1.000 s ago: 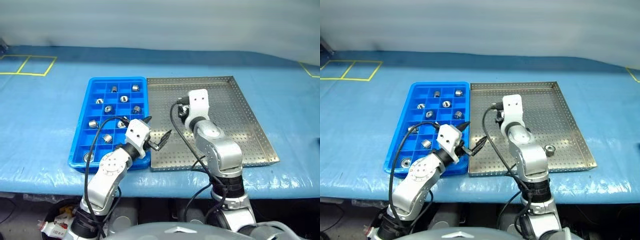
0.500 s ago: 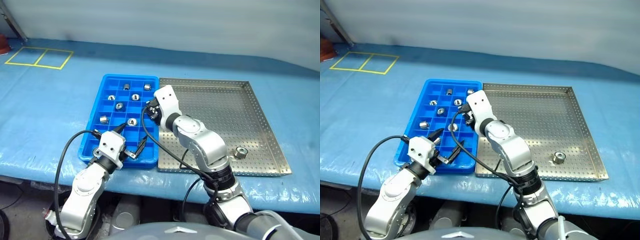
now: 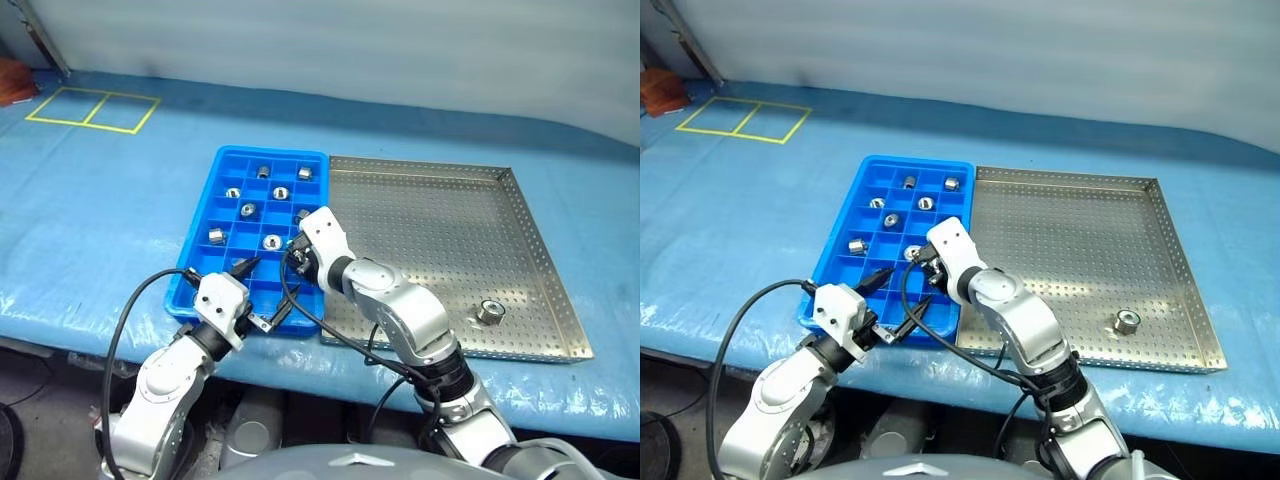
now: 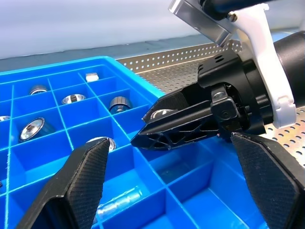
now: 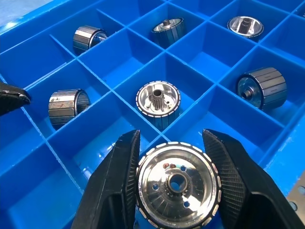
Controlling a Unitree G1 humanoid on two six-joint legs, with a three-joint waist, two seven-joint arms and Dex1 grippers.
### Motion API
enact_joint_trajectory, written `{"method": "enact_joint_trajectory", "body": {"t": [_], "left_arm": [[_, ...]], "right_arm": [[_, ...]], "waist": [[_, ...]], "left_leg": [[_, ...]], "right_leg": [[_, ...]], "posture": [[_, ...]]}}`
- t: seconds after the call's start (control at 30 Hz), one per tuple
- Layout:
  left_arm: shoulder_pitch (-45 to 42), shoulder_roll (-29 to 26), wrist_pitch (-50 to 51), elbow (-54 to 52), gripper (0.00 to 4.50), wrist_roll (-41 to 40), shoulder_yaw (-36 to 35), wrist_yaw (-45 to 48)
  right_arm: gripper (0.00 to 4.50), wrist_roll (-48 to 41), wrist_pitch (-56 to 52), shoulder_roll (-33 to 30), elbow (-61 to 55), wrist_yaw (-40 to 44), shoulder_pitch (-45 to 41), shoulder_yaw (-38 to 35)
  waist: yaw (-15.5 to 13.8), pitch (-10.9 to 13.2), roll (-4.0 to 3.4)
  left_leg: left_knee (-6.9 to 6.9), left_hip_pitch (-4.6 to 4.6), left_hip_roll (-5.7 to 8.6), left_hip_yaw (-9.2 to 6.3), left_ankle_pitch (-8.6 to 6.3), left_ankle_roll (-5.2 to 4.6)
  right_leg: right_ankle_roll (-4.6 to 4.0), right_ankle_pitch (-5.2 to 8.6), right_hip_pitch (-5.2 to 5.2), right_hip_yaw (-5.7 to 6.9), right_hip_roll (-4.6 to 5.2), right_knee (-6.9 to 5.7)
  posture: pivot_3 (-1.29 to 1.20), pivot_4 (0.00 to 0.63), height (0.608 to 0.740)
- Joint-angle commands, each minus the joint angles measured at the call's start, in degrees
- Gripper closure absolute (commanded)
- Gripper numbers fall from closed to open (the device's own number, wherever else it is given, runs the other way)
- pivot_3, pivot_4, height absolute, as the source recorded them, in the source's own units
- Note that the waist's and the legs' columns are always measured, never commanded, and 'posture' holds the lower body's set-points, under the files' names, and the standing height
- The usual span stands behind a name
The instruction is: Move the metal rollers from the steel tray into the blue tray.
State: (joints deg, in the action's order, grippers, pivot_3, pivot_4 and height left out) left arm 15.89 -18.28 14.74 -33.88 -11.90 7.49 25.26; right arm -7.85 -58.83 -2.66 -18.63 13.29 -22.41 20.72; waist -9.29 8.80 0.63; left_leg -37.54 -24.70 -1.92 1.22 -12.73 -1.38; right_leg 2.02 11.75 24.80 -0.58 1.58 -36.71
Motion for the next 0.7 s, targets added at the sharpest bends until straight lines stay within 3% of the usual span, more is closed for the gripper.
{"method": "enact_joint_trajectory", "body": {"t": [0.03, 0.27, 0.7], "left_arm": [[-0.9, -0.5, -0.5, -0.4, 0.0, -0.9, 0.9, 1.4], [-4.4, -0.4, 0.4, 2.0, 0.0, -1.6, 2.8, 3.9], [-14.7, 2.1, 0.3, 8.5, 0.0, -1.8, 10.7, 8.7]], "right_arm": [[2.02, -1.0, -1.4, -0.4, -3.3, 0.0, 1.5, -1.6], [0.02, -1.0, -2.3, 0.5, -6.4, -2.9, 3.5, -5.2], [0.02, 3.5, -3.7, -0.2, -21.2, -14.1, 13.0, -21.8]], "waist": [[-0.1, 0.0, 0.0], [-0.1, 0.0, -0.02], [5.8, 0.0, -0.06]], "left_leg": [[0.0, 0.0, 0.0, -0.01, 0.0, 0.0], [-0.03, 0.08, 0.01, -0.03, -0.02, 0.03], [0.06, -0.16, 0.21, 0.08, -0.06, -0.03]], "right_leg": [[-0.01, 0.0, -0.01, 0.02, 0.0, 0.01], [0.02, 0.0, 0.04, 0.14, 0.09, 0.23], [0.05, -0.03, -0.08, 0.06, -0.02, 0.33]], "posture": [[0.4, 0.15, 0.74], [0.3, 0.15, 0.74], [0.05, 0.15, 0.74]]}}
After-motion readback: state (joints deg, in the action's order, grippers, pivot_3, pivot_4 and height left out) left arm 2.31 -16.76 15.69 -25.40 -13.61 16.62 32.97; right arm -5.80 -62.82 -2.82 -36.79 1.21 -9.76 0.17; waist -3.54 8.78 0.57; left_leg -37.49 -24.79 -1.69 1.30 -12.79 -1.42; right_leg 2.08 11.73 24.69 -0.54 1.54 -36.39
